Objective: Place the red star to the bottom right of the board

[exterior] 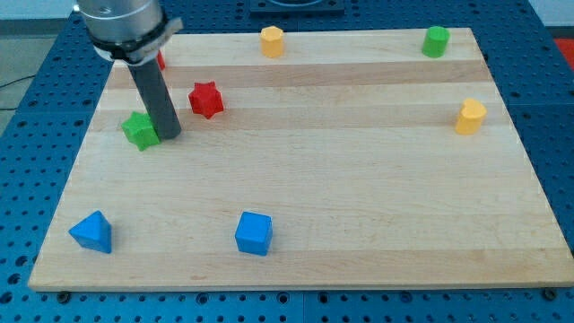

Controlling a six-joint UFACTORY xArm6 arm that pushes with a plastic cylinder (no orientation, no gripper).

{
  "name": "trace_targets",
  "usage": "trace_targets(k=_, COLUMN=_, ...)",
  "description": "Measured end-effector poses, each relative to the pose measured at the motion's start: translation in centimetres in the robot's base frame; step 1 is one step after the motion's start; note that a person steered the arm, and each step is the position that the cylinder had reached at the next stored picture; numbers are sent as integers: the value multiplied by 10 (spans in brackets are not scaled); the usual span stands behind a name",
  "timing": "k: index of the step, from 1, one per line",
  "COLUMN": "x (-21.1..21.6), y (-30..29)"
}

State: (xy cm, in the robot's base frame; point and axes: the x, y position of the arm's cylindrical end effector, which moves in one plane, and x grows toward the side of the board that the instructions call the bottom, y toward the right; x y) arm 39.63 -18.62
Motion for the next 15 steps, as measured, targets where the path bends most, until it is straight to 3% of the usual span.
trace_targets(k=1, x=-44, y=-3)
trace_targets(k=3, x=-40, y=149)
trace_targets(k=4, x=-60, y=150)
trace_targets(k=5, x=-3, y=190)
trace_targets(k=6, x=16, y=232)
trace_targets(k=7, x=-37, y=192)
trace_targets(k=8, x=-9, y=269)
trace_targets(k=9, x=73, y=322)
trace_targets(k=10, x=105, y=340)
trace_targets(k=11, x=67, y=301)
trace_targets(k=12, x=93, y=272)
trace_targets(k=13, x=145, y=303)
trace_targets(k=14, x=162, y=338)
trace_targets(k=15, x=168, y=255)
